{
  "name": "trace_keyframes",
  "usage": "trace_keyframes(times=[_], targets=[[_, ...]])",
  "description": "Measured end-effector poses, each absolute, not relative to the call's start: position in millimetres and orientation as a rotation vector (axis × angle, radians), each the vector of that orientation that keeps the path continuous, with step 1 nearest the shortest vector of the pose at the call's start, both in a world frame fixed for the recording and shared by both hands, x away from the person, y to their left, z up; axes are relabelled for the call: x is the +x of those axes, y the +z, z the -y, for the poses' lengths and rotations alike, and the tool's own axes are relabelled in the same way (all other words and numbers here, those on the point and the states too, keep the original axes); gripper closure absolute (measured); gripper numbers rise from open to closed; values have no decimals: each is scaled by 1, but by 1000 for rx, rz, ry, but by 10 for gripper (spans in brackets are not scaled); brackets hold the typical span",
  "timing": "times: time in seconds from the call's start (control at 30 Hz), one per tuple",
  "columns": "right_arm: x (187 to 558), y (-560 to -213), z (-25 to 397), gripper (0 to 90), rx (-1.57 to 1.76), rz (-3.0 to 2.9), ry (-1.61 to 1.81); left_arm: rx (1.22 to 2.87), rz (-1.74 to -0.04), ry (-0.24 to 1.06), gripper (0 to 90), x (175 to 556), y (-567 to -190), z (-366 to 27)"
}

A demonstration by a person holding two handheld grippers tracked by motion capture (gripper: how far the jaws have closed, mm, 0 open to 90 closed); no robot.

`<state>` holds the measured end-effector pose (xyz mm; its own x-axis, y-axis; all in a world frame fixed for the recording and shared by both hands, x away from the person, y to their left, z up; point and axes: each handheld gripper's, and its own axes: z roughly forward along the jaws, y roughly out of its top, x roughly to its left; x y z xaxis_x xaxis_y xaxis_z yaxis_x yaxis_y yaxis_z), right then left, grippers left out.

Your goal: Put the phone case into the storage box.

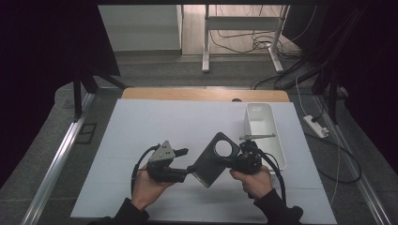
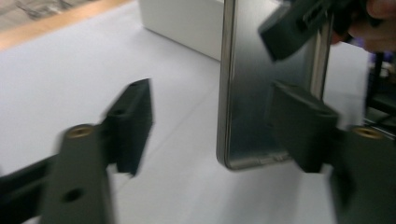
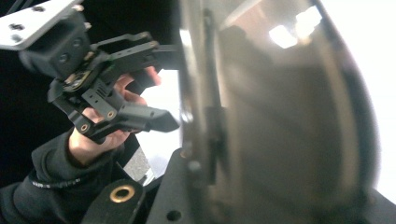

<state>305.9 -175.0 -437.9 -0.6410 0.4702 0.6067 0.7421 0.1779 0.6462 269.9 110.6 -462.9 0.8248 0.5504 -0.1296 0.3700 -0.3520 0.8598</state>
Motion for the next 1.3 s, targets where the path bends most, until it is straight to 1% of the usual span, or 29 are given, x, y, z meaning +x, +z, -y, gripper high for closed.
trace_keyframes(times=[0.07, 0.17, 0.23, 0.4, 0.47, 0.77, 1.07, 1.3], targets=[[305, -436, 177, 853, -1130, 2211, -1461, 1992, -686, 176, 209, 273, -466, -112], [304, -434, 179, 853, -1100, 2260, -1464, 2012, -688, 97, 126, 277, -470, -112], [302, -432, 179, 852, -1072, 2318, -1455, 2027, -679, 81, 78, 277, -470, -112], [301, -431, 179, 852, -1002, 2407, -1426, 2076, -632, 34, 12, 276, -473, -110], [300, -431, 179, 852, -976, 2438, -1412, 2081, -609, 5, 0, 277, -475, -109], [299, -431, 177, 852, -873, 2550, -1387, 2094, -573, 2, 0, 277, -479, -106], [297, -430, 172, 853, -764, 2595, -1378, 2095, -553, -49, 0, 276, -479, -98], [292, -428, 164, 853, -668, 2615, -1377, 2106, -529, -63, 0, 274, -481, -90]])
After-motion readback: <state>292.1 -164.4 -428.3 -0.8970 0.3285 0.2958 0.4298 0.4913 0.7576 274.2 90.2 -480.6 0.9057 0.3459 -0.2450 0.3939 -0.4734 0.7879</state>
